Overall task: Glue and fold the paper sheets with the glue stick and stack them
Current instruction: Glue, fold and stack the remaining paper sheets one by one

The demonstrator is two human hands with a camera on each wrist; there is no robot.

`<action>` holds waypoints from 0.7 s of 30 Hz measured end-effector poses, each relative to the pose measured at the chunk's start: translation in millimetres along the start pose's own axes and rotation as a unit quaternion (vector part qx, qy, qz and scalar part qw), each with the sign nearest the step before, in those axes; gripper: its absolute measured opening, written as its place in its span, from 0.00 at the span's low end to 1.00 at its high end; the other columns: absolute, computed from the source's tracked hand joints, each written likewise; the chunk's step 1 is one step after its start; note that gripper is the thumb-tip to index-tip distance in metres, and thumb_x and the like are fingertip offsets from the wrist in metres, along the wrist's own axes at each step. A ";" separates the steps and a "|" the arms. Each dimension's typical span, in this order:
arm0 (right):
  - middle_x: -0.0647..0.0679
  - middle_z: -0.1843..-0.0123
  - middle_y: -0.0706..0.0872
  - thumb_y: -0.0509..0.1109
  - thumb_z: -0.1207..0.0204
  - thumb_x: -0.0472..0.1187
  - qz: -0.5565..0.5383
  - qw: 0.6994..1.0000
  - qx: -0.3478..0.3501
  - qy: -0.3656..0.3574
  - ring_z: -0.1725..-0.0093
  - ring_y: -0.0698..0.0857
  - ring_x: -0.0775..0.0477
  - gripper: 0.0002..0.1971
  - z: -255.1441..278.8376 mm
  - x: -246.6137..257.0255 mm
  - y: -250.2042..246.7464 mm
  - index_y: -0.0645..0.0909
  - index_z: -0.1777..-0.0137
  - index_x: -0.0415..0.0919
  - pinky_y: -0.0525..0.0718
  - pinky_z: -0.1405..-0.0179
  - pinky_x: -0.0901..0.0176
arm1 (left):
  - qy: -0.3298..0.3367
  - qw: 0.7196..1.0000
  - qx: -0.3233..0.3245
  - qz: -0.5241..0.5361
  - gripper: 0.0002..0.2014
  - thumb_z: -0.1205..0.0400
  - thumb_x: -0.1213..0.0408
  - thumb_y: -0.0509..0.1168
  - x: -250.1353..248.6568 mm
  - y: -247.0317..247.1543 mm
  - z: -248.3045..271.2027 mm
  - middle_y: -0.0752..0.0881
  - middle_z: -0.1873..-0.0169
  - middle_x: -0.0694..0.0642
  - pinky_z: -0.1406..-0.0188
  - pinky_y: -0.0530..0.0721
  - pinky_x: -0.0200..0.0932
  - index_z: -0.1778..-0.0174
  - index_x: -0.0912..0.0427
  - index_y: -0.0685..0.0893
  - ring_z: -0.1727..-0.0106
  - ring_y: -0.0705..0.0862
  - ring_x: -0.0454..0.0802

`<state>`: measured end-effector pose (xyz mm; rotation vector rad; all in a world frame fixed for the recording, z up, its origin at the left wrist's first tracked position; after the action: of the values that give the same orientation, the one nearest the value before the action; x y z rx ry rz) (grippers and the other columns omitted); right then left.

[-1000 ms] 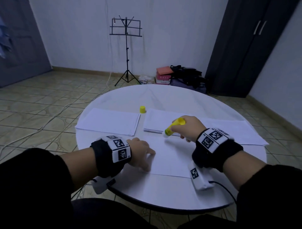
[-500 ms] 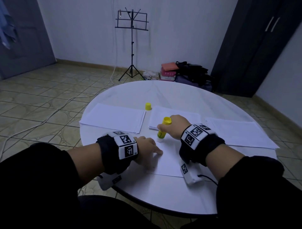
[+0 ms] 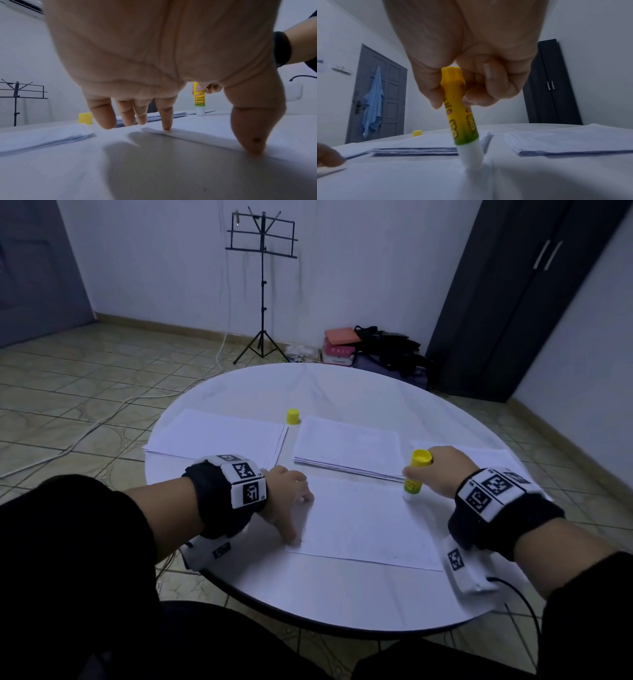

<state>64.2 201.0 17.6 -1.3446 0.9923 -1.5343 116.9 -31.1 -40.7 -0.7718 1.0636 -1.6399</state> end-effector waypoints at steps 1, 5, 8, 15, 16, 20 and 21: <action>0.45 0.69 0.73 0.69 0.25 0.45 -0.022 1.000 -0.005 -0.014 0.69 0.73 0.47 0.18 2.3 5.6 -0.2 0.69 0.72 0.39 0.65 0.73 0.58 | -0.004 1.000 -0.001 0.009 0.42 0.33 0.40 0.75 0.9 0.0 0.1 0.65 0.25 0.46 0.25 0.64 0.52 0.24 0.46 0.67 0.23 0.61 0.53; 0.44 0.64 0.78 0.69 0.24 0.48 -0.104 0.988 0.010 -0.116 0.61 0.78 0.44 0.16 18.5 52.0 9.4 0.74 0.70 0.41 0.73 0.63 0.55 | -0.039 0.997 0.003 0.069 0.52 0.36 0.40 0.78 10.3 -0.9 2.1 0.67 0.24 0.50 0.25 0.65 0.52 0.20 0.44 0.57 0.22 0.62 0.53; 0.45 0.62 0.81 0.69 0.24 0.52 -0.090 0.975 0.053 -0.196 0.59 0.80 0.46 0.17 34.2 94.0 28.1 0.77 0.69 0.44 0.78 0.57 0.55 | -0.043 0.995 0.009 0.085 0.60 0.34 0.45 0.80 13.0 -3.1 7.2 0.61 0.19 0.48 0.24 0.62 0.47 0.16 0.48 0.44 0.19 0.58 0.52; 0.44 0.54 0.81 0.66 0.21 0.55 0.013 0.963 0.088 -0.255 0.53 0.77 0.47 0.17 49.0 130.1 63.5 0.78 0.53 0.39 0.70 0.58 0.58 | -0.019 0.996 -0.002 0.089 0.50 0.35 0.48 0.80 9.2 -5.0 9.2 0.71 0.27 0.52 0.31 0.67 0.46 0.21 0.46 0.59 0.23 0.65 0.56; 0.44 0.54 0.81 0.66 0.22 0.54 0.010 0.960 0.095 -0.263 0.53 0.77 0.47 0.16 52.6 130.3 64.5 0.77 0.53 0.39 0.69 0.58 0.59 | -0.011 0.997 0.000 0.082 0.47 0.34 0.48 0.80 7.9 -5.1 8.4 0.72 0.28 0.51 0.33 0.66 0.43 0.22 0.48 0.63 0.24 0.65 0.56; 0.44 0.54 0.83 0.69 0.23 0.53 -0.001 0.949 0.127 -0.289 0.54 0.79 0.48 0.16 69.9 126.2 63.2 0.80 0.54 0.37 0.74 0.58 0.56 | 0.021 1.000 -0.001 0.020 0.39 0.30 0.47 0.77 0.3 -8.1 4.7 0.69 0.26 0.53 0.39 0.62 0.39 0.25 0.52 0.69 0.25 0.66 0.54; 0.44 0.55 0.83 0.69 0.24 0.53 0.007 0.948 0.131 -0.290 0.54 0.79 0.47 0.17 72.8 122.9 62.5 0.80 0.55 0.37 0.74 0.57 0.56 | 0.023 1.000 0.002 0.003 0.41 0.31 0.45 0.77 -0.5 -8.2 3.3 0.67 0.24 0.52 0.34 0.63 0.41 0.24 0.50 0.69 0.24 0.64 0.55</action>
<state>134.3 62.2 6.5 -1.4633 0.4100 -1.1033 116.7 -30.6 -31.9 -0.7304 1.0933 -1.6603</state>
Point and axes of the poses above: each hand's wrist, its own z-axis away from the middle knuckle, its own y-axis out of the palm, x = y × z, the point moved 5 cm from there along -z, towards the middle knuckle
